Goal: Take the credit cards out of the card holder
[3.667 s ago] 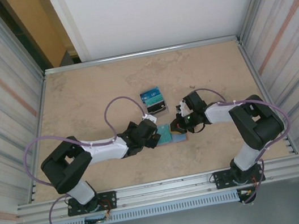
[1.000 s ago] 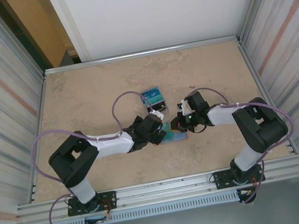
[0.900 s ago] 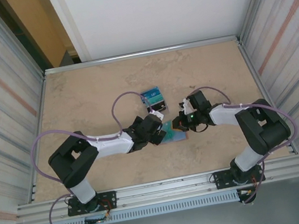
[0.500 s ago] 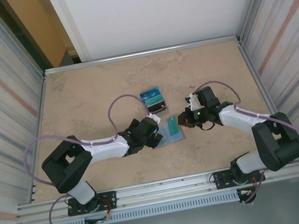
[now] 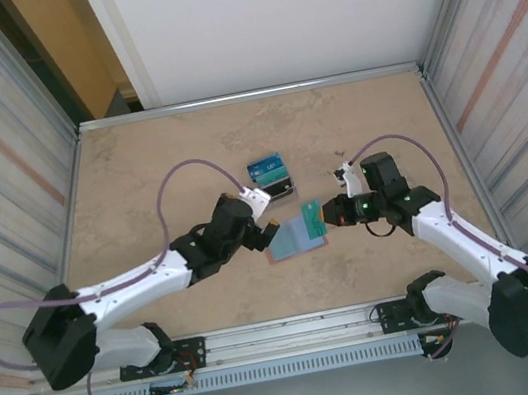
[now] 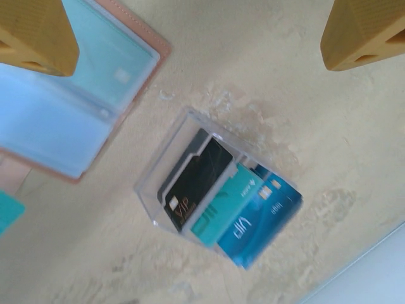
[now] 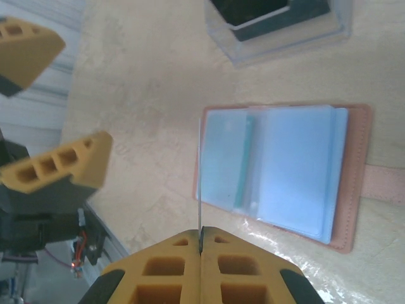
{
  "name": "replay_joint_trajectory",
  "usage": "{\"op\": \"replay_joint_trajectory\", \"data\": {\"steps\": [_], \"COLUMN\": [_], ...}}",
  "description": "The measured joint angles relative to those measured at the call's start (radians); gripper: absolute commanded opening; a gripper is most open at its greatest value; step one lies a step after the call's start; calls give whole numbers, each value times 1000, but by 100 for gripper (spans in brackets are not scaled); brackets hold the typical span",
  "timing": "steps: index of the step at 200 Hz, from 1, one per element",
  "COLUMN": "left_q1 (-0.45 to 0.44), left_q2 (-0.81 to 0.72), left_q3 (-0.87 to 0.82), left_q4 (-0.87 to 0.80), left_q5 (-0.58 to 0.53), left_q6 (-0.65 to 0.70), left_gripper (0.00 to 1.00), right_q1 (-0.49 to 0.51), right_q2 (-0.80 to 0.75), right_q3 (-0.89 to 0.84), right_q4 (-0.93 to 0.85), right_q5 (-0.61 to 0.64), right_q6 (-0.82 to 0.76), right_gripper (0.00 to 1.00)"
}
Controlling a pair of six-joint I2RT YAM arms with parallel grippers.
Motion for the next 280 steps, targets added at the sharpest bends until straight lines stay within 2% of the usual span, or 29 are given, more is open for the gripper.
{"op": "replay_joint_trajectory", "data": {"steps": [28,57,98,130,143,157,195,212,221,236,252,280], "left_q1": [75,146,153,153,153,153,153,154,155,156,158,156], "left_q2": [-115,-198,-206,-188,-174,-153,-92,-75,-71,-71,-72,-108], "left_q3": [0,14,77,104,115,128,161,172,175,176,176,137], "left_q4": [-14,-46,-139,-194,-216,-237,-289,-305,-315,-322,-322,-267], "left_q5": [116,310,585,726,780,833,937,959,978,982,986,949], "left_q6": [-20,-26,69,151,180,208,268,280,292,299,299,287], "left_gripper": [97,96,81,75,70,56,31,3,0,0,0,0], "right_q1": [62,129,218,285,304,319,332,335,336,335,335,309], "right_q2": [-45,-56,-2,48,60,68,90,100,105,109,110,93], "right_q3": [35,94,191,256,275,294,333,340,344,345,345,333], "right_q4": [-34,-44,-84,-138,-159,-181,-215,-228,-233,-236,-235,-180], "right_q5": [21,24,24,15,12,7,-7,-16,-11,-13,-8,11], "right_q6": [-62,-134,-252,-349,-383,-415,-468,-478,-490,-497,-494,-464], "right_gripper": [0,0,0,0,0,0,0,0,0,7,26,36]}}
